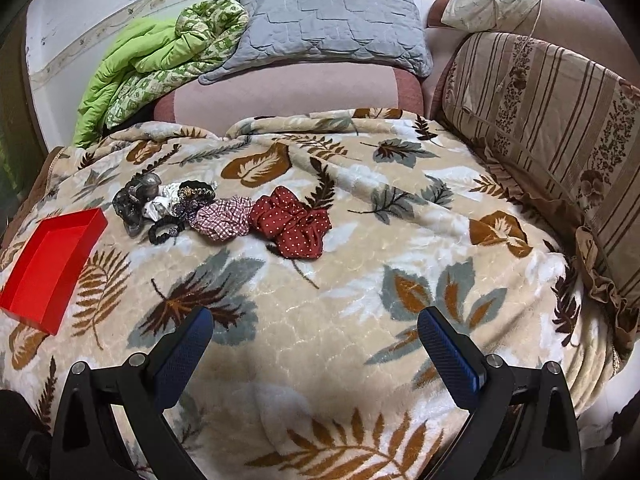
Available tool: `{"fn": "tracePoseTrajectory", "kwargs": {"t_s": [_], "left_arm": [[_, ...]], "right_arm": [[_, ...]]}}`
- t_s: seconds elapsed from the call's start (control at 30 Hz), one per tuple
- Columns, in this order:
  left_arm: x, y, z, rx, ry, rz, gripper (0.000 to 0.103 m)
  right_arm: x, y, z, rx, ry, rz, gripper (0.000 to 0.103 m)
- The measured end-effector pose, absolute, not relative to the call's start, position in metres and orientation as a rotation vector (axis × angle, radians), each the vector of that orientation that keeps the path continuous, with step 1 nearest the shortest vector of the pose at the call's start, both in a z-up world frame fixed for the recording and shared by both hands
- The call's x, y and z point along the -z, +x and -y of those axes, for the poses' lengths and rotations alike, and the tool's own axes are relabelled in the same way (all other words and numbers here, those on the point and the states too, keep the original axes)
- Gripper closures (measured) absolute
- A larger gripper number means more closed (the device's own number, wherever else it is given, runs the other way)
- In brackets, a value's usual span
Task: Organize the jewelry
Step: 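Move both tools toward the row of scrunchies on the blanket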
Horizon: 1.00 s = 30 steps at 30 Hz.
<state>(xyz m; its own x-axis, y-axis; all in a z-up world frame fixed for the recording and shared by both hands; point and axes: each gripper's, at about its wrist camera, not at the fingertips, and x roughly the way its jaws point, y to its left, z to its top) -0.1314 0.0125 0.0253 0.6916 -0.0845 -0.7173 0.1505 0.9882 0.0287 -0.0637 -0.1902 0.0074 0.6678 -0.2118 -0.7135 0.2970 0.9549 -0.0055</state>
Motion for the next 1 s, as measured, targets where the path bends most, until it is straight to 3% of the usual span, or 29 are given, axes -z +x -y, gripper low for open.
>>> {"fn": "tracePoseTrajectory", "kwargs": {"t_s": [0.27, 1.0], "left_arm": [[-0.025, -0.122, 0.007, 0.203, 0.15, -0.801, 0.0], [-0.067, -0.051, -0.053, 0.076, 0.052, -0.765, 0.0]], "right_arm": [[-0.009, -0.053, 0.193, 0.271, 0.121, -0.789, 0.0], [-0.02, -0.031, 0.171, 0.157, 0.063, -0.776, 0.0]]}}
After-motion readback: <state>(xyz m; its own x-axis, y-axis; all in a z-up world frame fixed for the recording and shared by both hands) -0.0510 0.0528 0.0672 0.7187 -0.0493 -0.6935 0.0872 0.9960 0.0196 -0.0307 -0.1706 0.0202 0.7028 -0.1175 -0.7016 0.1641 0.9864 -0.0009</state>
